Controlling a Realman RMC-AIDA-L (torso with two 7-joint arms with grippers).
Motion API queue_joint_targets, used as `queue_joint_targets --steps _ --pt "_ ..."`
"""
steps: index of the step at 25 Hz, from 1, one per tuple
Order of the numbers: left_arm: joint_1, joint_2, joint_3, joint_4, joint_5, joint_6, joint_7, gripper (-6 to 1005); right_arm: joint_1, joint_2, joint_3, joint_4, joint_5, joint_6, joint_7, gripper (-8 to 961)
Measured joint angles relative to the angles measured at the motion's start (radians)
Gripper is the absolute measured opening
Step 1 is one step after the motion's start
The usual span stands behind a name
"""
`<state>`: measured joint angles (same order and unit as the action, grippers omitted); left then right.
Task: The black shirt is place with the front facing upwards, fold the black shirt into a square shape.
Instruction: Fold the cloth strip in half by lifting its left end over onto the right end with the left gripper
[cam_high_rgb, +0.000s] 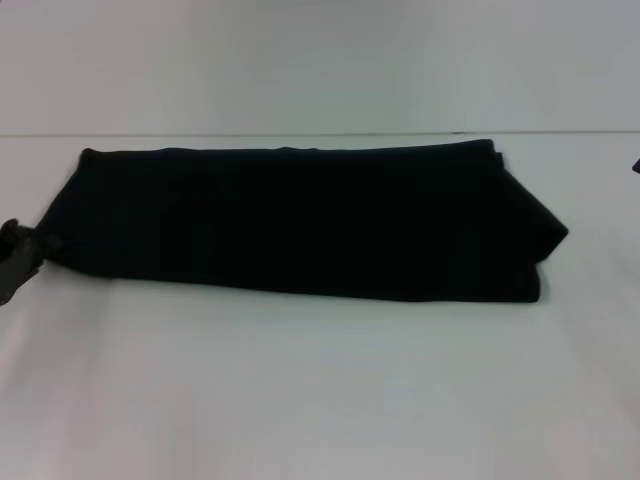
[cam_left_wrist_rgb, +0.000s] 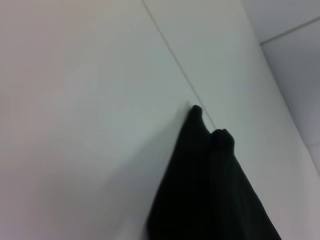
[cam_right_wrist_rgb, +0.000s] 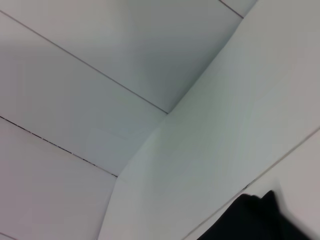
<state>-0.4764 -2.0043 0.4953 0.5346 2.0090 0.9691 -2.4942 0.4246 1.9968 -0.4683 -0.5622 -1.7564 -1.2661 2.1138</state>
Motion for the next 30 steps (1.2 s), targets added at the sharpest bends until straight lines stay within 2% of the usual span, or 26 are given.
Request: queue_joint_targets --steps 5,12,18,20,25,30 --pt "0.035 -0.008 -0.032 0.015 -0.001 -0.012 0.013 39 0.002 -0.001 0.001 0.005 -0.001 0.005 0.0 796" --pt "0.052 -0.016 -0.046 0.022 -0.001 0.012 0.021 40 0.0 -0.003 0.0 0.005 -0.002 0.005 0.001 793" --pt "0.075 -0.046 -0.044 0.06 -0.001 0.035 0.021 40 -0.003 -0.003 0.0 0.005 -0.003 0.001 0.002 790" --pt "0.08 -0.05 -0.045 0.065 -0.001 0.039 0.021 40 -0.003 -0.003 0.0 0.005 -0.003 0.001 0.002 789" --pt "0.079 -0.056 -0.046 0.087 -0.008 0.073 0.032 39 -0.003 -0.003 0.0 0.005 -0.003 0.0 0.002 786" --pt "0.043 -0.057 -0.046 0.093 -0.031 0.101 0.046 44 0.0 -0.003 0.0 0.005 -0.002 -0.007 0.001 784"
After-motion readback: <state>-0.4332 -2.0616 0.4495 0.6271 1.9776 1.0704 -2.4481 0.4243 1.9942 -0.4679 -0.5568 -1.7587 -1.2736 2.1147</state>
